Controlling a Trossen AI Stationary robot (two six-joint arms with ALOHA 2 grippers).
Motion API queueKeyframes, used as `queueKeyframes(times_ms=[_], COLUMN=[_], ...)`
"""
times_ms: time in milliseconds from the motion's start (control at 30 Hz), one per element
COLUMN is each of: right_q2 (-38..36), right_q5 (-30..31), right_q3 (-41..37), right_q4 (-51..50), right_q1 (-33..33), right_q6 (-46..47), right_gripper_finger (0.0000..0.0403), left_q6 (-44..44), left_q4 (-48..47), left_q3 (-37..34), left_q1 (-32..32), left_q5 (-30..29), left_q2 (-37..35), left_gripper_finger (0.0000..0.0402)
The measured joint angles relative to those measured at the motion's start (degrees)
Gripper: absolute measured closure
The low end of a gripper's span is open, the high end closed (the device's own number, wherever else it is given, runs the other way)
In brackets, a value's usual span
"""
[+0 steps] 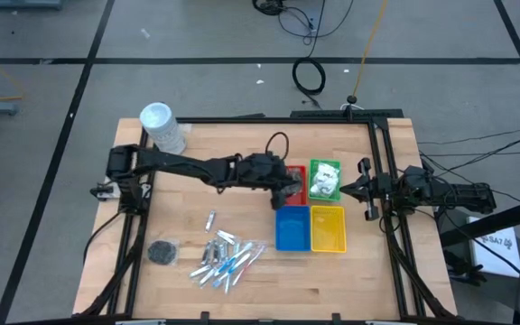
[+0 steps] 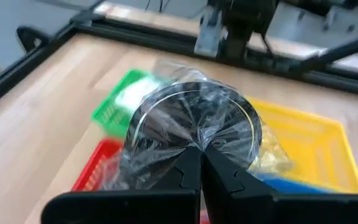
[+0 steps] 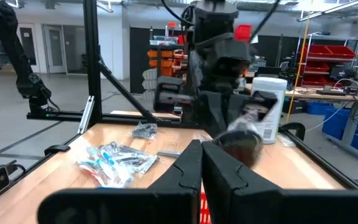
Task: Pick & Place Travel size toiletries
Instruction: Put the black hairbrush into the orange bin
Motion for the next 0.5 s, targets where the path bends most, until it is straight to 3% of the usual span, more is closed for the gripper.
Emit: queueKeyframes(times_ms=[267,500], right_q2=[0.9,0.95], right_q5=[-0.02,-0.01], right_q3=[0.0,0.0], right_q4=[0.52,0.59], right_q1=[-0.01,-0.01], right_q6=[-0.01,-0.04], right_gripper_finger=[0.0403,0.0403], left_q6=[-3.81,-4.01], left_q4=[-0.4,-0.78], left_q3=[-0.03,-0.05], left_q1=[0.46,0.43], left_q5=[-0.19,-0.17], left_q2=[5.35,6.01], left_gripper_finger=[0.0401,0.0401])
